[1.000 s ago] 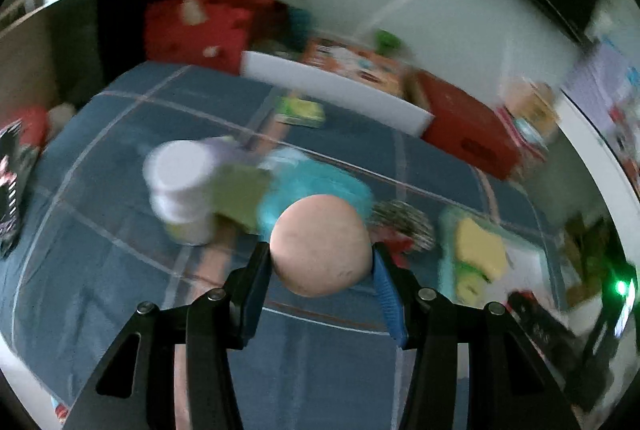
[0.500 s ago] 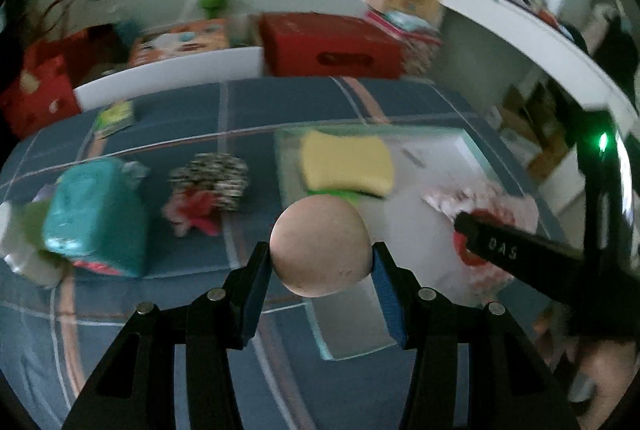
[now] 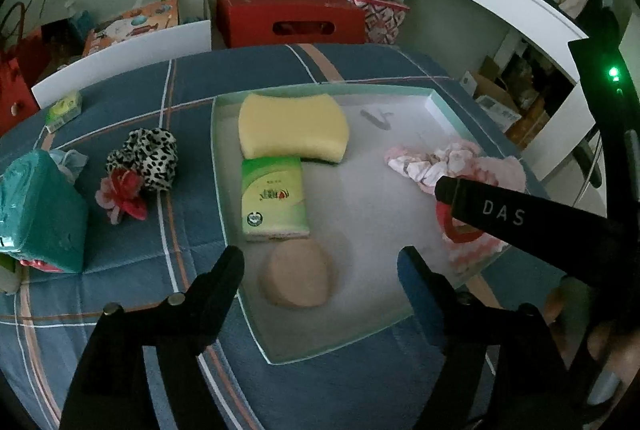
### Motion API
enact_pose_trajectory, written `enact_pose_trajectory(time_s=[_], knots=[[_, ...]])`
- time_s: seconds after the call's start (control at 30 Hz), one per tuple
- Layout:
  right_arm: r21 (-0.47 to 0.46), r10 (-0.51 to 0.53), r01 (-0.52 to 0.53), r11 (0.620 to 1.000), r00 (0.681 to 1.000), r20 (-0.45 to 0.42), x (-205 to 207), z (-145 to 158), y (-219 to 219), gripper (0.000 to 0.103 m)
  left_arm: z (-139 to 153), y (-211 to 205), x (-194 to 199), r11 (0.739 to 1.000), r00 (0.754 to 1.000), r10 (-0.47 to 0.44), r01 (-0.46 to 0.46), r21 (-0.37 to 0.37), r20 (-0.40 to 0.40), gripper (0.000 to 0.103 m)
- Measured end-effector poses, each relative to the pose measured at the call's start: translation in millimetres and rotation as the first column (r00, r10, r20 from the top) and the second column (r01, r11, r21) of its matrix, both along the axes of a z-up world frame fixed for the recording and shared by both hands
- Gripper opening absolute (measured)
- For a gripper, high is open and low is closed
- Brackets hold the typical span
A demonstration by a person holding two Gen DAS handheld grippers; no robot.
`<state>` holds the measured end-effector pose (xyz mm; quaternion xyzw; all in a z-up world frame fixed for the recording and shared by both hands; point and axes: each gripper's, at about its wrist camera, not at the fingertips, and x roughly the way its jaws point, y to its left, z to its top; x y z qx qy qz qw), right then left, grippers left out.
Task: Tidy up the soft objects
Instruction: 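Carry the ball and tape roll into the white tray while both tools release, then withdraw both open tools from the tray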
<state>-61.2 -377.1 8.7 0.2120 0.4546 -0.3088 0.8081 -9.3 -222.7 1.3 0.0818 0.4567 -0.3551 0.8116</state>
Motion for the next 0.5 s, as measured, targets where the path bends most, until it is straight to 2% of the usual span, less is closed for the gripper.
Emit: enact_pose_trajectory(time_s=[0.07, 0.2, 0.3, 0.4, 0.5], knots=[[-0.008, 0.005, -0.005, 1.000, 1.000, 0.001, 1, 2, 2, 0.063, 2, 2, 0, 1.000, 1.000, 0.010, -0.010, 0.006, 0.005, 0.085], [-0.024, 0.002, -0.001, 1.000, 1.000, 0.018, 1, 7, 3, 0.082, 6, 14, 5, 0.999, 0.999, 0.049, -0.049, -0.007, -0.011, 0.086], [-0.037, -0.005, 0.005, 0.999, 1.000, 0.014, 1, 7, 4, 0.093, 10, 27, 11, 0.995, 0.995, 0.103, -0.103, -0.008, -0.007, 0.088], [-0.033, -0.002, 0.002, 0.999, 1.000, 0.014, 3, 7, 4, 0.099, 12, 41, 17, 0.989, 0.989, 0.150, -0.150, -0.014, -0.018, 0.088], [-0.034, 0.005, -0.004, 0.999, 1.000, 0.022, 4, 8, 7, 0.100, 13, 64, 28, 0.969, 0.968, 0.243, -0.245, -0.029, -0.060, 0.088]])
